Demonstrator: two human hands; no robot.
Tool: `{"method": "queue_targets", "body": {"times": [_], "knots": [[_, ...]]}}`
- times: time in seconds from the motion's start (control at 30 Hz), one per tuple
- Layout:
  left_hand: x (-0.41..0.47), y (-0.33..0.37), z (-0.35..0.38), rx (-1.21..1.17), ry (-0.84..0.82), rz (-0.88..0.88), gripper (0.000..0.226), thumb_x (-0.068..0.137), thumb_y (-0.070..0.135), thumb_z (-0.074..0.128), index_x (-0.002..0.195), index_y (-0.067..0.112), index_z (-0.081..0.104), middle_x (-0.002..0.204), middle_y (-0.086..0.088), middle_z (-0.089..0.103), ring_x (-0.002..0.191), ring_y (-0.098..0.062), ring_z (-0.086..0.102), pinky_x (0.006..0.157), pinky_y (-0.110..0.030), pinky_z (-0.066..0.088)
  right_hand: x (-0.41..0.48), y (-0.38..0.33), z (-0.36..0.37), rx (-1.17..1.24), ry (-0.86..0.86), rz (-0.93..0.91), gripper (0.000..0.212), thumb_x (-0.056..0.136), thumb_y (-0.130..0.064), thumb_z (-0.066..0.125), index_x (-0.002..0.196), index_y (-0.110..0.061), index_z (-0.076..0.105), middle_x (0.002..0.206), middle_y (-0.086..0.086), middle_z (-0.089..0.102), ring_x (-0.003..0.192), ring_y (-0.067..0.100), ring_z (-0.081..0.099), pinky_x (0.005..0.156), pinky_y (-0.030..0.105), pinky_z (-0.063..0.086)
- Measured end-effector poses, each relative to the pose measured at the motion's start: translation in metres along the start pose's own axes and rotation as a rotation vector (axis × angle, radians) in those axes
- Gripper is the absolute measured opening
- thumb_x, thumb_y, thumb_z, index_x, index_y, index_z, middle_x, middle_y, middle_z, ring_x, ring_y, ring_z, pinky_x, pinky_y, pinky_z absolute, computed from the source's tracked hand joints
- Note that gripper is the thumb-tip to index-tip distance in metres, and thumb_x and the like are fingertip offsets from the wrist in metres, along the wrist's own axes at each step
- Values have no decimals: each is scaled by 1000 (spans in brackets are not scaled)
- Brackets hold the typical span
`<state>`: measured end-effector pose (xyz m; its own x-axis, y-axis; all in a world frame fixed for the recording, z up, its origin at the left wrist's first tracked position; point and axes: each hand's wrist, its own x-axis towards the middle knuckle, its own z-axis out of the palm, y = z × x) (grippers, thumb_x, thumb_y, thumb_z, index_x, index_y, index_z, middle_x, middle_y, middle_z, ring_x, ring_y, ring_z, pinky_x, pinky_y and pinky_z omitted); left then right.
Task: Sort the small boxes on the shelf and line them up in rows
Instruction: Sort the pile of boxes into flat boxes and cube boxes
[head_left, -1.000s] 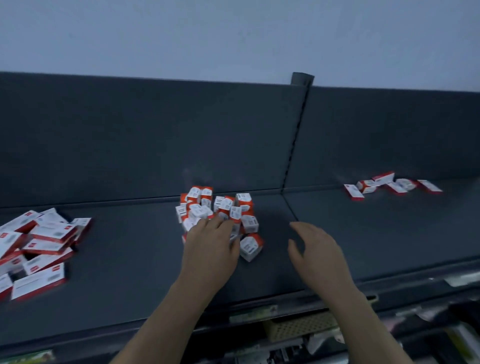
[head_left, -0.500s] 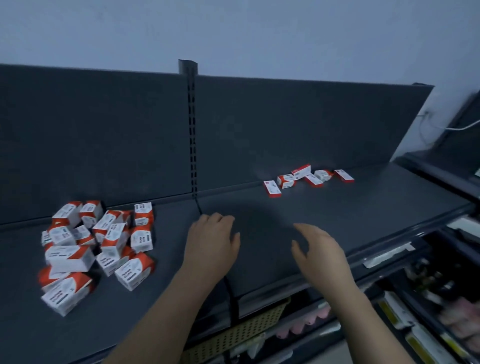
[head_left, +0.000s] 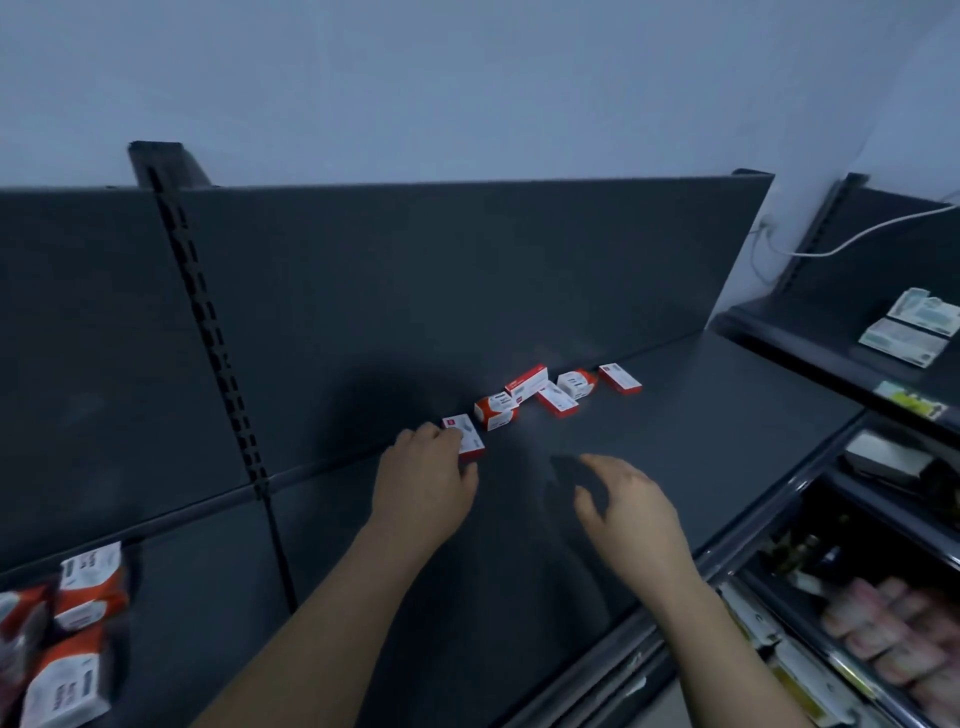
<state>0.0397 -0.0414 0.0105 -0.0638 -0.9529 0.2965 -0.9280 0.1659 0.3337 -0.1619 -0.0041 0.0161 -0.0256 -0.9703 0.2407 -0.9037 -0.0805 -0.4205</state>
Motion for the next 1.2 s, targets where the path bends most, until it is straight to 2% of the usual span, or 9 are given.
{"method": "queue_targets", "body": {"times": [0.2,0.4,0.5,0.63,0.73,0.87,1.0,1.1,1.2], "knots": [[43,5,33,47,-107,-90,33,93,37,49,113,13,58,114,-6,55,103,-22,51,81,-31,45,34,21,3,12,-12,52,40,91,-21,54,131,-18,55,131,0,58,119,19,53,95,25,39],[73,14,68,57,-204,-231,44,91,41,54,124,13,49,125,-11,48,114,-26,46,88,-34,45,75,55,10,34,-56,43,41,93,-24,52,134,-19,51,134,-2,55,120,17,52,94,26,41],[82,23,79,24,-158,-332,43,91,38,57,121,10,46,123,-14,45,111,-28,47,86,-35,46,100,75,14,60,-94,15,43,93,-27,52,135,-20,50,137,-4,52,120,14,51,95,23,38],[88,32,88,-13,-107,-462,37,91,28,57,120,8,46,123,-14,40,112,-28,44,85,-34,45,135,96,22,70,-98,-53,40,92,-28,55,131,-20,54,131,-3,55,105,12,58,83,17,36],[85,37,93,-43,-64,-523,29,87,16,55,114,6,51,117,-13,47,109,-28,45,85,-33,46,158,105,35,80,-109,-67,38,90,-31,58,126,-19,56,125,-1,56,101,14,57,77,20,39],[76,45,95,-47,-35,-574,24,81,11,55,105,9,55,112,-9,54,107,-27,48,79,-30,42,181,108,57,32,-142,-93,48,87,-43,61,126,-17,51,122,2,55,106,16,54,83,28,47],[66,51,94,-31,6,-611,25,78,11,55,104,11,55,110,-6,55,103,-25,49,75,-27,40,198,104,75,-68,-98,-154,59,84,-51,59,129,-14,50,125,7,57,115,22,51,91,34,46],[58,57,92,-35,44,-621,27,77,9,55,104,13,55,109,-3,55,101,-22,48,70,-24,33,205,102,79,-77,-93,-186,52,86,-46,59,126,-14,51,122,6,59,112,23,52,88,34,45],[51,63,90,-44,85,-628,31,78,10,56,109,18,54,109,0,54,101,-20,47,69,-23,30,206,105,74,-5,-129,-162,40,83,-37,60,115,-13,56,112,6,60,102,23,54,78,34,45]]}}
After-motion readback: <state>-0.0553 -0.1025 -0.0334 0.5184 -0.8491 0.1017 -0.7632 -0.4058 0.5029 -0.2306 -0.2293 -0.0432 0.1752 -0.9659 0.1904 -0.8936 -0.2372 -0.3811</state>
